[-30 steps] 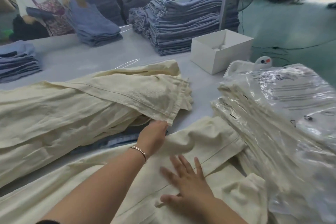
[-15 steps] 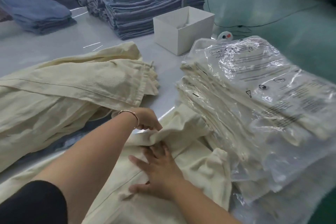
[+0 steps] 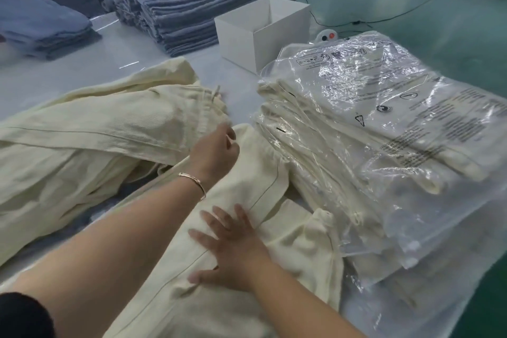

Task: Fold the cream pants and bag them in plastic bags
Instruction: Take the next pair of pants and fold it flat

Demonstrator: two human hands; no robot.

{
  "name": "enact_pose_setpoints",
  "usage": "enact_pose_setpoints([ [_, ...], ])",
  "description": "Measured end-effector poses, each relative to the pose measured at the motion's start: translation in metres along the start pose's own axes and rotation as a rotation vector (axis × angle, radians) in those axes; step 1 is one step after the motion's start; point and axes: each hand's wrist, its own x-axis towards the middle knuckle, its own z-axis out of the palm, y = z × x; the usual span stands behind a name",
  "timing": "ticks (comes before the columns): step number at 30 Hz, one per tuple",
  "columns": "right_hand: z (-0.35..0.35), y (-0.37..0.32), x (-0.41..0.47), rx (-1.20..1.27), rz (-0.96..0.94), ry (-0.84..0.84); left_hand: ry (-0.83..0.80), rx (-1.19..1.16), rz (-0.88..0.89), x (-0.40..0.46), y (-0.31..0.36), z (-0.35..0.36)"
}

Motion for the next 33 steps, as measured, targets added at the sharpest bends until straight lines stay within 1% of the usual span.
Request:
enact_pose_setpoints([
  [2, -0.008, -0.002, -0.005, 0.013, 0.003, 0.041, -0.143, 0.018, 0.147, -0.039, 0.016, 0.015],
  [3, -0.010, -0.004, -0.011, 0.017, 0.014, 0.089, -0.233, 0.032, 0.217, -0.058, 0.023, 0.022],
  [5, -0.011, -0.007, -0.026, -0.013, 0.070, 0.263, -0.388, 0.042, 0.326, -0.084, 0.036, 0.034],
  [6, -0.011, -0.009, -0.037, -0.004, 0.104, 0.330, -0.444, 0.041, 0.351, -0.091, 0.041, 0.039],
  [8, -0.006, -0.009, -0.061, 0.007, 0.101, 0.326, -0.486, 0.026, 0.338, -0.096, 0.048, 0.044],
  [10, 0.002, -0.005, -0.081, -0.044, 0.039, 0.308, -0.466, 0.035, 0.346, -0.094, 0.051, 0.046],
  [12, 0.005, 0.002, -0.099, -0.056, 0.007, 0.323, -0.422, 0.112, 0.421, -0.090, 0.054, 0.050],
  [14, 0.010, 0.008, -0.111, -0.105, -0.025, 0.340, -0.429, 0.254, 0.444, -0.087, 0.060, 0.054],
  [18, 0.010, 0.007, -0.122, -0.119, -0.009, 0.274, -0.450, 0.554, 0.431, -0.090, 0.081, 0.054],
  [20, 0.006, 0.005, -0.124, -0.089, -0.006, 0.253, -0.450, 0.629, 0.503, -0.093, 0.087, 0.049],
  [22, 0.004, 0.003, -0.124, -0.111, -0.005, 0.237, -0.390, 0.610, 0.571, -0.091, 0.088, 0.033],
  [23, 0.004, 0.002, -0.122, -0.135, -0.013, 0.249, -0.328, 0.564, 0.575, -0.088, 0.089, 0.022],
  [26, 0.006, -0.003, -0.115, -0.176, -0.065, 0.351, -0.044, 0.388, 0.581, -0.079, 0.101, -0.010],
  [28, 0.007, -0.006, -0.110, -0.175, -0.070, 0.379, 0.086, 0.338, 0.581, -0.078, 0.110, -0.020],
  [30, 0.010, -0.008, -0.110, -0.188, -0.047, 0.365, 0.153, 0.300, 0.559, -0.079, 0.111, -0.017],
  [31, 0.012, -0.008, -0.110, -0.192, -0.031, 0.364, 0.150, 0.257, 0.545, -0.081, 0.109, -0.009],
  [32, 0.013, -0.009, -0.111, -0.199, -0.020, 0.358, 0.102, 0.203, 0.502, -0.083, 0.107, 0.001],
  [33, 0.013, -0.009, -0.112, -0.208, -0.015, 0.351, 0.020, 0.169, 0.433, -0.085, 0.103, 0.011],
])
